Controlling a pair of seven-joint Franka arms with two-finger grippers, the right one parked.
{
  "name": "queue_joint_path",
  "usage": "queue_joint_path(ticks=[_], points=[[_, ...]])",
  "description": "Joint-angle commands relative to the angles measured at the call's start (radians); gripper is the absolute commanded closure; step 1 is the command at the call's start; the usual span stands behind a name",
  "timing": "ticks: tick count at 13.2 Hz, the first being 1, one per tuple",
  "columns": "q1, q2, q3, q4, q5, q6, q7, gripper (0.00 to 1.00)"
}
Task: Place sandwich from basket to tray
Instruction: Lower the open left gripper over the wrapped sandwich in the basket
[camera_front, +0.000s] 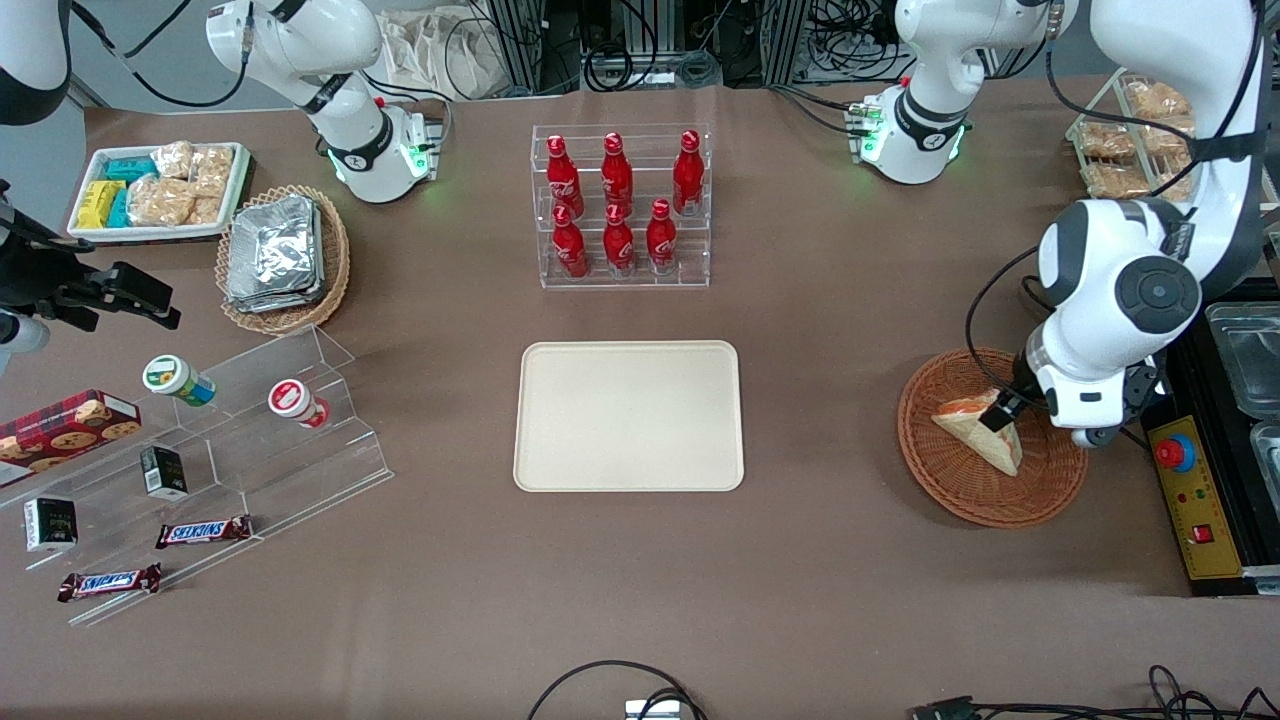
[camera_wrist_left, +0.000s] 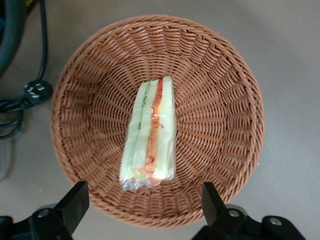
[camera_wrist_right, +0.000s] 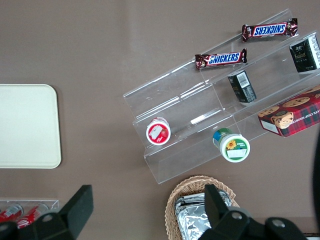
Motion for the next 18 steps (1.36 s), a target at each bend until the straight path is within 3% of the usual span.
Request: queue_joint_path(ticks=[1,9,14,15,16,17,18], points=[[-0.033,0.048,0.043,-0.006,0.017,0.066,-0.027,0.00],[-0.039,0.114,0.053,-0.013,0.003,0.089,-0.059,0.00],[-0.088,0.143,0.108,-0.020,0.001,0.119,-0.067,0.00],[-0.088,0.151,0.109,-0.020,0.001,0.123,-0.067,0.03],[-0.087,0.152,0.109,-0.020,0.001,0.125,-0.067,0.14],[-0.087,0.152,0.109,-0.020,0.003,0.123,-0.062,0.33],[-0.087,0.152,0.109,-0.020,0.004,0.119,-0.041,0.45]])
